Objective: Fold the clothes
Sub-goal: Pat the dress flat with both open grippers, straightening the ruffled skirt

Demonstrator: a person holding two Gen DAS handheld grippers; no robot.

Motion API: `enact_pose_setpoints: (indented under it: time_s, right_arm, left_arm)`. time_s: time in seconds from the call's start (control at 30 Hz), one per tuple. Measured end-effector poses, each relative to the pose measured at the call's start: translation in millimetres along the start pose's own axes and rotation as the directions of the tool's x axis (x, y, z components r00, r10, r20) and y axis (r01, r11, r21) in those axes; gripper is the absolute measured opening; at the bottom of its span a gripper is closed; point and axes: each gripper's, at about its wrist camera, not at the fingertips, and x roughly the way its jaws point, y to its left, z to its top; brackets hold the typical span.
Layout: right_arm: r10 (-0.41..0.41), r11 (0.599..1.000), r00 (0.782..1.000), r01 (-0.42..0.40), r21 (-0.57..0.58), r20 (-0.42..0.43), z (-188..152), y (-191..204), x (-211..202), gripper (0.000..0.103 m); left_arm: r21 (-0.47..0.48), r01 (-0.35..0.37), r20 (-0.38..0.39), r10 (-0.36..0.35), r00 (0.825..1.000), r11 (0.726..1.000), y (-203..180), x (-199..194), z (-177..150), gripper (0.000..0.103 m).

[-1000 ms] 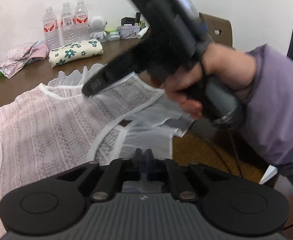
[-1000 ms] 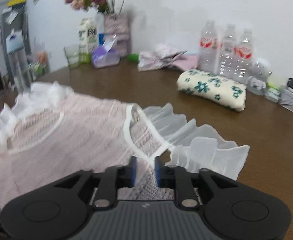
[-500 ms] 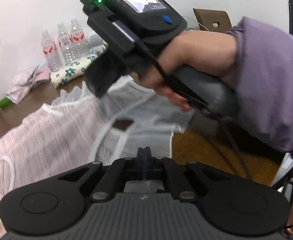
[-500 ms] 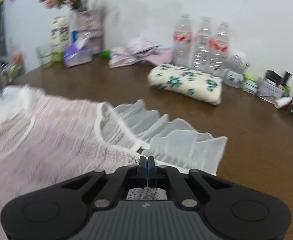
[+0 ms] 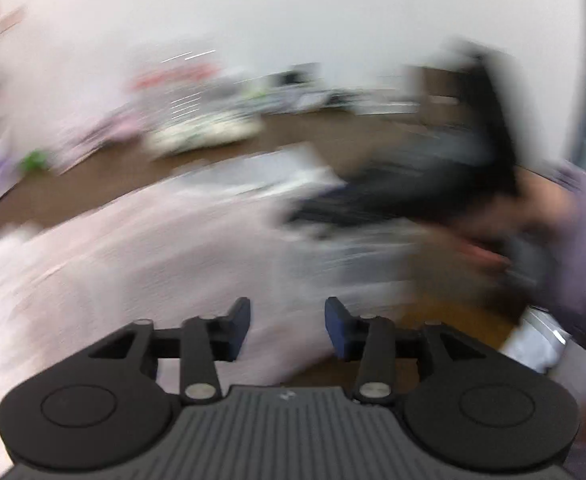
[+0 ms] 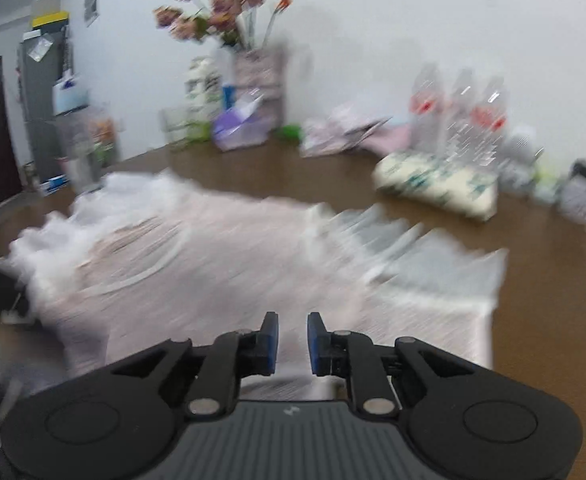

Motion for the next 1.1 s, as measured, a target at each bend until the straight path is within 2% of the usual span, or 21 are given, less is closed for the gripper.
enact_pose_setpoints:
  time_s: [0.03, 0.1, 0.17, 0.23, 0.27, 0.3, 0.47, 0.53, 0.6, 0.67, 0.73, 0.8, 0.87, 0.97, 1.0, 1.03, 1.07, 1.1]
  right_arm:
    - [0.007, 1.000, 1.000, -0.007, -0.013, -0.008, -4, 8, 5, 0.014]
    - [0.019, 1.000, 0.999, -0.020, -0.024, -0.036, -13, 20, 14, 0.014]
    - [-0.003, 1.000, 1.000, 0.003, -0.030, -0.025, -20, 24, 14, 0.013]
    - [-0.033, 0.999, 0.999, 0.033, -0.020, -0.022, -21, 27, 9, 0.013]
    - [-0.039, 0.999, 0.999, 0.039, 0.009, -0.011, -20, 29, 4, 0.014]
    - [-0.012, 1.000, 1.000, 0.012, -0.007, -0.010, -22, 36, 3, 0.014]
    - [0.114, 0.989, 0.993, -0.115, -0.089, -0.011, -34, 73, -5, 0.011]
    - [0.063, 0.985, 0.998, -0.063, -0.163, -0.005, -43, 84, -8, 0.010]
    - [0.027, 0.990, 1.000, -0.029, -0.142, -0.011, -45, 80, -24, 0.009]
    - [0.025, 0.992, 0.999, -0.021, -0.123, 0.028, -46, 75, -48, 0.014]
    - [0.050, 0.992, 0.998, -0.044, -0.117, 0.048, -47, 73, -63, 0.014]
    - [0.095, 0.988, 0.994, -0.088, -0.124, 0.048, -50, 75, -70, 0.020]
    - [0.096, 0.980, 0.995, -0.093, -0.175, 0.006, -57, 83, -62, 0.021]
    - [0.086, 0.969, 0.996, -0.089, -0.232, -0.024, -62, 91, -53, 0.021]
    - [0.085, 0.969, 0.996, -0.089, -0.230, -0.027, -63, 91, -52, 0.021]
    - [0.084, 0.970, 0.996, -0.089, -0.228, -0.030, -64, 90, -51, 0.021]
    - [0.083, 0.970, 0.996, -0.088, -0.225, -0.031, -64, 90, -50, 0.021]
    - [0.079, 0.972, 0.997, -0.083, -0.219, -0.025, -65, 89, -48, 0.020]
  left_arm:
    - [-0.026, -0.063, -0.021, 0.062, 0.998, 0.998, 18, -1, -7, 0.036]
    - [-0.048, -0.191, -0.046, 0.189, 0.981, 0.980, 47, -6, -22, 0.035]
    - [-0.083, -0.253, -0.059, 0.249, 0.967, 0.964, 72, -16, -35, 0.035]
    - [-0.166, -0.270, -0.072, 0.261, 0.963, 0.949, 95, -26, -51, 0.039]
    - [-0.187, -0.264, -0.061, 0.257, 0.964, 0.946, 99, -31, -56, 0.040]
    - [-0.209, -0.259, -0.049, 0.254, 0.966, 0.943, 103, -37, -61, 0.040]
    - [-0.151, -0.262, -0.007, 0.264, 0.965, 0.953, 97, -38, -63, 0.042]
    - [-0.151, -0.249, -0.012, 0.250, 0.968, 0.957, 103, -43, -63, 0.043]
    - [-0.142, -0.252, -0.011, 0.253, 0.967, 0.957, 107, -55, -66, 0.043]
    - [-0.072, -0.239, -0.030, 0.237, 0.971, 0.968, 110, -69, -75, 0.044]
    - [-0.020, -0.210, -0.021, 0.210, 0.978, 0.977, 114, -80, -82, 0.044]
    - [0.018, -0.184, -0.007, 0.185, 0.983, 0.983, 116, -84, -85, 0.044]
    - [0.059, -0.168, 0.015, 0.167, 0.986, 0.984, 116, -86, -85, 0.044]
    - [0.097, -0.054, 0.056, 0.048, 0.997, 0.994, 110, -92, -83, 0.050]
    - [0.123, -0.047, 0.058, 0.040, 0.998, 0.991, 106, -89, -82, 0.057]
    - [0.148, -0.041, 0.060, 0.032, 0.998, 0.988, 102, -87, -81, 0.058]
    - [0.183, -0.069, 0.055, 0.059, 0.997, 0.981, 99, -81, -81, 0.057]
    - [0.205, -0.083, 0.042, 0.076, 0.996, 0.975, 98, -75, -82, 0.052]
